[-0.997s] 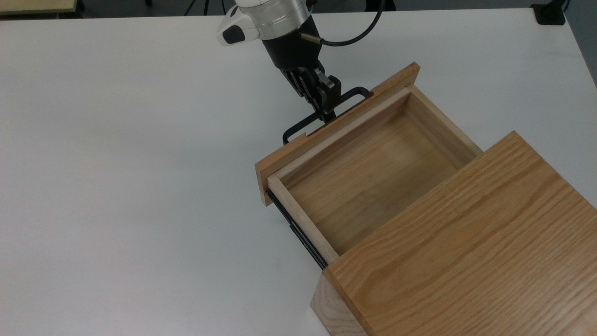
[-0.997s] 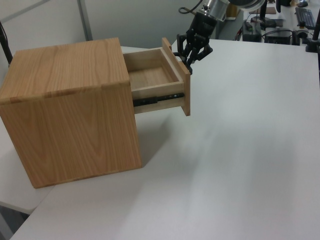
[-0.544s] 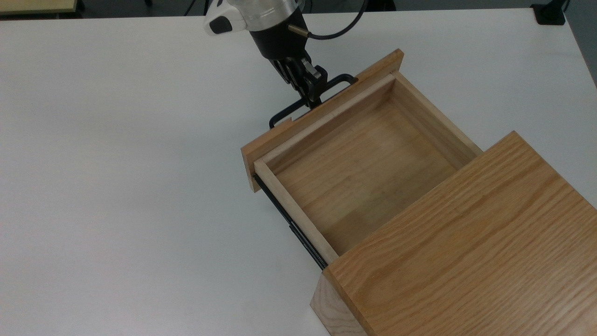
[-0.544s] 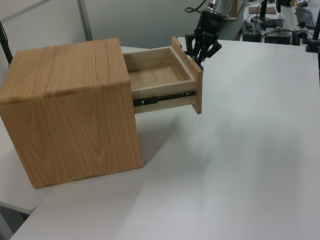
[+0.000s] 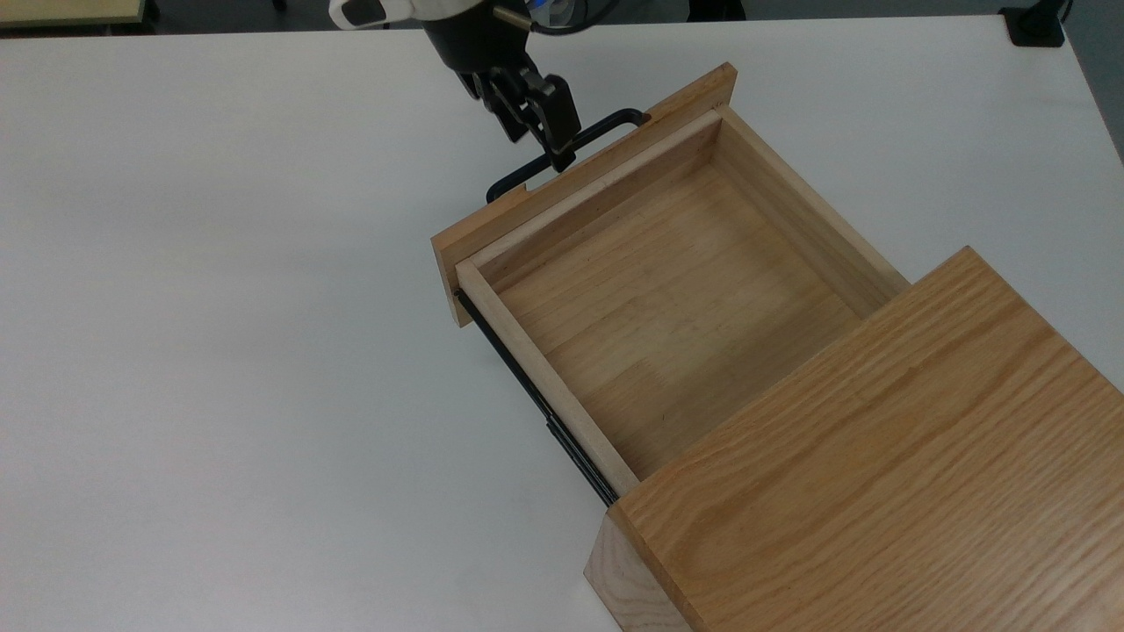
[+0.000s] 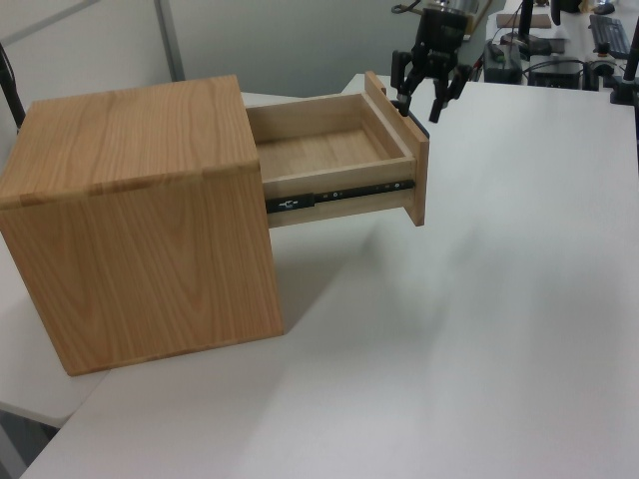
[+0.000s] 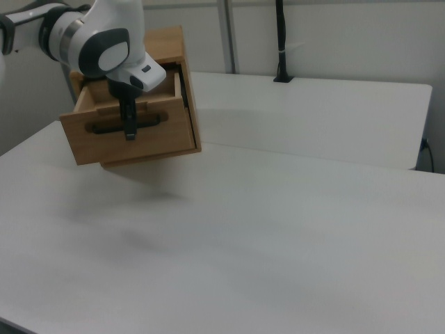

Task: Open the drawer by sliding it
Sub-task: 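Open the gripper, release the handle and lift away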

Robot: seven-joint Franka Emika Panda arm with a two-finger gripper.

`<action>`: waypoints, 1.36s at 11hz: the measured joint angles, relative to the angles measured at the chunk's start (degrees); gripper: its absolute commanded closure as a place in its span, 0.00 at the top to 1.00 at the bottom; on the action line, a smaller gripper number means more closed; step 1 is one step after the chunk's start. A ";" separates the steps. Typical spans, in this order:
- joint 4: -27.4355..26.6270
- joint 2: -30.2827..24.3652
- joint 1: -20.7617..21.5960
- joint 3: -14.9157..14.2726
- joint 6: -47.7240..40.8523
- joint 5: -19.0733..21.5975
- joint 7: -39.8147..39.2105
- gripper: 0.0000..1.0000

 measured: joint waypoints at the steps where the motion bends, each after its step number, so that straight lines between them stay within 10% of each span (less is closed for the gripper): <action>1: 0.59 -0.80 -0.41 -0.18 -2.40 -0.01 -0.05 1.00; 4: 5.13 -4.09 -0.93 -1.11 -10.96 -1.80 -1.10 1.00; 8: 6.15 -7.31 2.16 -1.19 -15.76 -19.34 -7.57 1.00; 12: 5.00 -6.68 3.20 -3.12 -15.70 -22.80 -35.05 1.00; 15: 4.99 -6.48 3.49 -4.70 -15.54 -22.82 -41.79 1.00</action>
